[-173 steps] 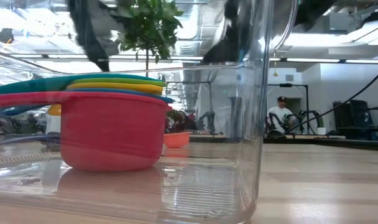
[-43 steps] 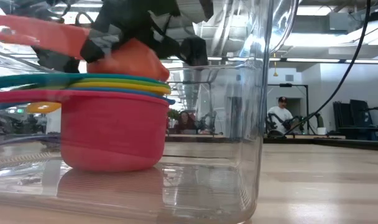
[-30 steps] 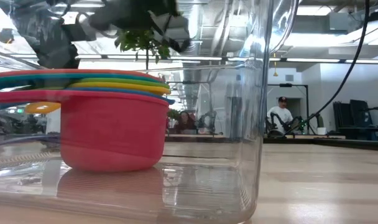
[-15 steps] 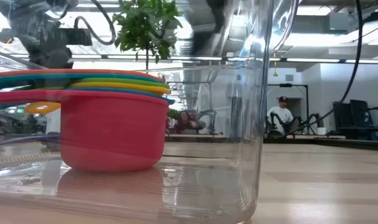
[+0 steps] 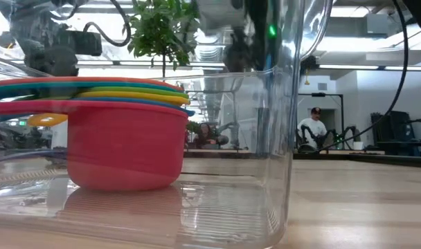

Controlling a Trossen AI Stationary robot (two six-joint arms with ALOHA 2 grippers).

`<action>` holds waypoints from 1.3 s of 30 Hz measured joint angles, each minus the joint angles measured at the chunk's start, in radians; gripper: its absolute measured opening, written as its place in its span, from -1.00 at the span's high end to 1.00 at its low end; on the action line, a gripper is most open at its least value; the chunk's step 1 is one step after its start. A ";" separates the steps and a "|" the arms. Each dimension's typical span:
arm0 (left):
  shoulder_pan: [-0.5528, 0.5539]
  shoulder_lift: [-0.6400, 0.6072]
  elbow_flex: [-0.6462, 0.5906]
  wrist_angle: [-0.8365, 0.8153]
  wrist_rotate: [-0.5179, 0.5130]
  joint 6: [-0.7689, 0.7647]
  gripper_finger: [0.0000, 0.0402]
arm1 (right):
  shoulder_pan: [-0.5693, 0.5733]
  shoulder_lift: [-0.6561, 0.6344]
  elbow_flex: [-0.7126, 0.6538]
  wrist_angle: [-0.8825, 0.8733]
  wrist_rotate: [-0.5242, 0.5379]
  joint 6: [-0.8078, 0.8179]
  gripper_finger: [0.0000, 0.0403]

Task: Nest measuring cups in basket
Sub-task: Stack the dark blue measuring cup on top of the orange measuring cup

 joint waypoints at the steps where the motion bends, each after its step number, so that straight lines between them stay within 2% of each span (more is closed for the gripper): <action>1: 0.000 0.000 0.000 0.003 0.008 0.005 0.86 | -0.009 -0.019 -0.049 0.002 0.001 0.001 0.50; 6: 0.005 0.000 0.000 0.010 0.010 -0.017 0.61 | -0.048 -0.191 -0.360 0.087 0.036 0.093 0.50; 12: 0.056 0.003 0.000 0.013 0.015 -0.117 0.33 | -0.064 -0.507 -0.771 0.438 0.027 0.225 0.50; 17: 0.115 0.085 0.000 0.038 0.044 -0.139 0.25 | -0.043 -0.701 -0.985 0.705 0.016 0.325 0.50; 24: 0.168 0.280 0.000 0.047 0.089 -0.158 0.25 | -0.014 -0.814 -1.037 0.794 0.010 0.360 0.50; 30: 0.175 0.382 0.002 0.061 0.213 -0.196 0.25 | -0.008 -0.833 -1.037 0.813 0.010 0.355 0.50; 39: 0.176 0.356 0.047 0.031 0.156 -0.181 0.25 | -0.011 -0.826 -1.037 0.812 0.011 0.352 0.50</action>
